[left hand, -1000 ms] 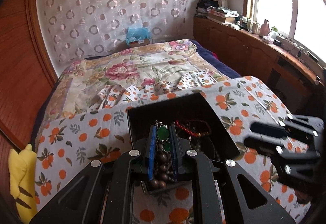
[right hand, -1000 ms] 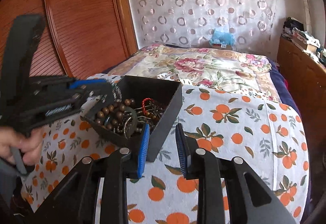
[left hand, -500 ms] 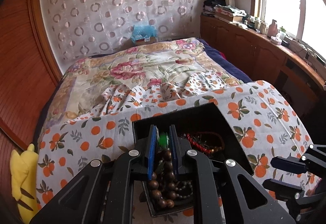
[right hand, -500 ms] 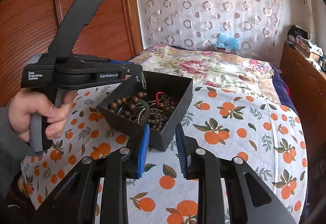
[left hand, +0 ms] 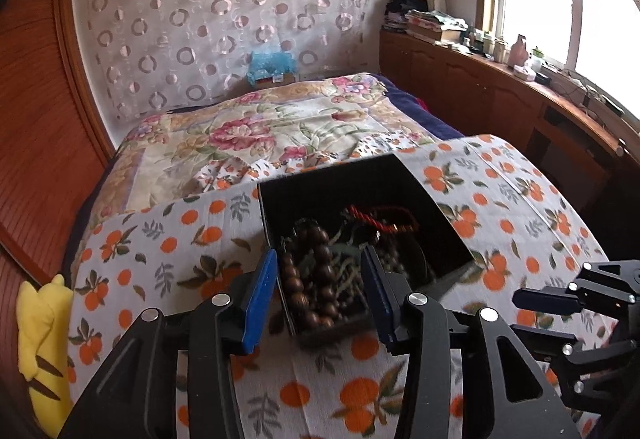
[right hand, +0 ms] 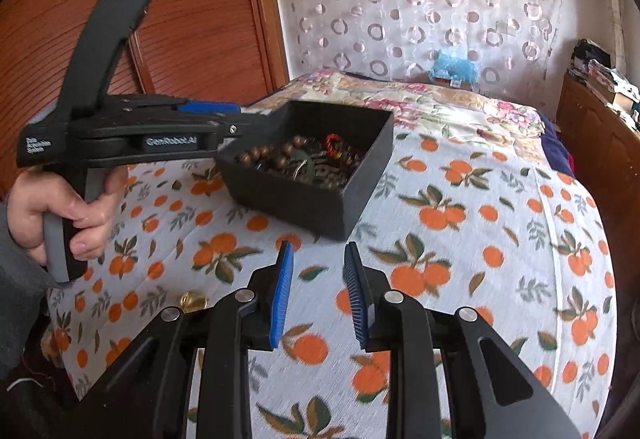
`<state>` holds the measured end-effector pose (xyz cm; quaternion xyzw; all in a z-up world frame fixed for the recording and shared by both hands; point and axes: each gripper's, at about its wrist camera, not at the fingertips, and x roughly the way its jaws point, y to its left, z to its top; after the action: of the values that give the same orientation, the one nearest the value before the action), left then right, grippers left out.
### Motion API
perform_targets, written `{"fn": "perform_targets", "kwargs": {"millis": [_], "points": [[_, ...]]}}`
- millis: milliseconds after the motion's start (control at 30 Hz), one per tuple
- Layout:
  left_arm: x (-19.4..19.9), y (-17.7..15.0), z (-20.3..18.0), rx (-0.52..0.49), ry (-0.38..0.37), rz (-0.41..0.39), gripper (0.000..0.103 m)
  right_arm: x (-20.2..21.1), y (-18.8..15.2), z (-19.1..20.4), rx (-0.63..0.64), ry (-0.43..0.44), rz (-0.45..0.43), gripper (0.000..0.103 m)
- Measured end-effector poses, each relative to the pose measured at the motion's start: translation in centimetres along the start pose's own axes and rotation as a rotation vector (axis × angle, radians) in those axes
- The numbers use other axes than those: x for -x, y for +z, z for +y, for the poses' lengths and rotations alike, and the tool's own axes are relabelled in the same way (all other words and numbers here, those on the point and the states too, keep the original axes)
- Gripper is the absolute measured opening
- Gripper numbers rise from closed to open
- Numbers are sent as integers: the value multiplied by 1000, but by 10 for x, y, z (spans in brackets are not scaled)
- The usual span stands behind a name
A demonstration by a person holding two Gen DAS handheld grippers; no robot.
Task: Organize jewelry
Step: 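Move both open grippers back to the gold ring and brown flower brooch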
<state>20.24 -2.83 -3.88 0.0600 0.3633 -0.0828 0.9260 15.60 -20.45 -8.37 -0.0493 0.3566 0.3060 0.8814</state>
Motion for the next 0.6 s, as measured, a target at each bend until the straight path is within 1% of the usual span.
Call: {"fn": "perform_targets", "kwargs": {"millis": [33,67,267,400,600], "points": [[4,-4,0,-3,-2,-4,45,0,-3,2,7,0,9,29],[7,-9,0,-4,-5,-6,49,0,-5,5,14,-1,15,29],[20,-41,3,7,-37,11,55,0,-17,21,65,22,57,29],[26,-66,4,8,-45,37,55,-5,-22,33,99,40,85,29],[36,-87,4,6,-66,56,55,-15,-26,47,145,58,141,29]]}}
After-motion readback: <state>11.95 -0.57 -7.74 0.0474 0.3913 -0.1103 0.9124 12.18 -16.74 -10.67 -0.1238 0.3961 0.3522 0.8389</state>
